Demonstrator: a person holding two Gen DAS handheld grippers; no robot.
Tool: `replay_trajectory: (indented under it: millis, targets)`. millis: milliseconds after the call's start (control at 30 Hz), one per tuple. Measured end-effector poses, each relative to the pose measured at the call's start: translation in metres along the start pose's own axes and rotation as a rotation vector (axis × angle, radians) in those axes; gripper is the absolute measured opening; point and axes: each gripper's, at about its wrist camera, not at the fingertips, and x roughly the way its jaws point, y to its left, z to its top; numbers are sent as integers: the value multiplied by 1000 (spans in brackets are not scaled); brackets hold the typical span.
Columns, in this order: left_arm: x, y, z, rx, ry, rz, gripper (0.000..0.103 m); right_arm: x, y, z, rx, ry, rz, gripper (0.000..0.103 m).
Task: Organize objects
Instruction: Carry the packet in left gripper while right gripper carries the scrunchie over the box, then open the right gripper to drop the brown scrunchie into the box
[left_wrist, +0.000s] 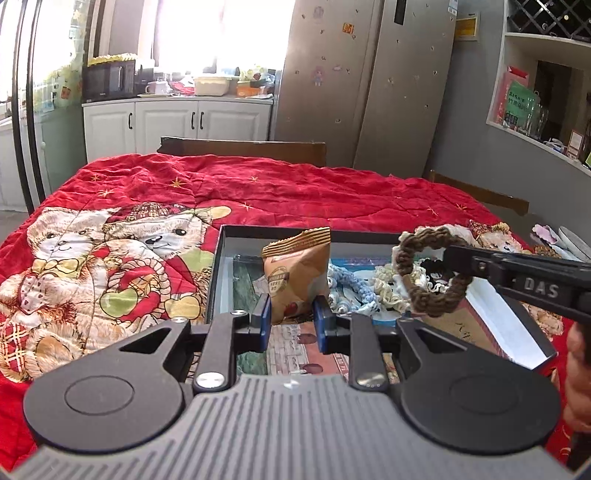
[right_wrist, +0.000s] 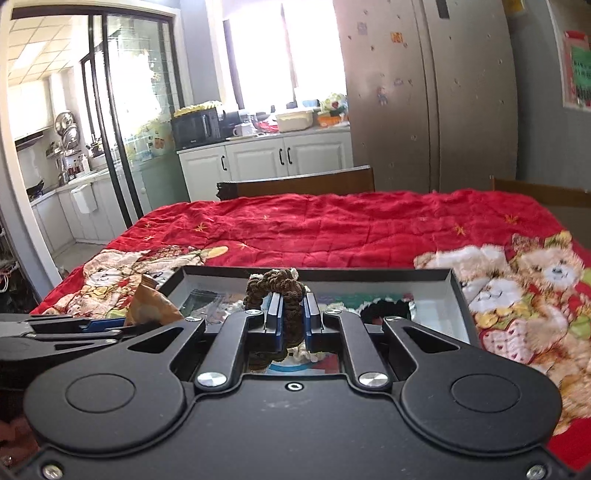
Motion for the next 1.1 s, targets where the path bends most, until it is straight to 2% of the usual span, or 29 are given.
replay_trajectory:
  millis: [1100]
  targets:
    - [29, 1, -13, 45, 114, -29, 27, 45, -14, -22, 42, 81, -30, 10]
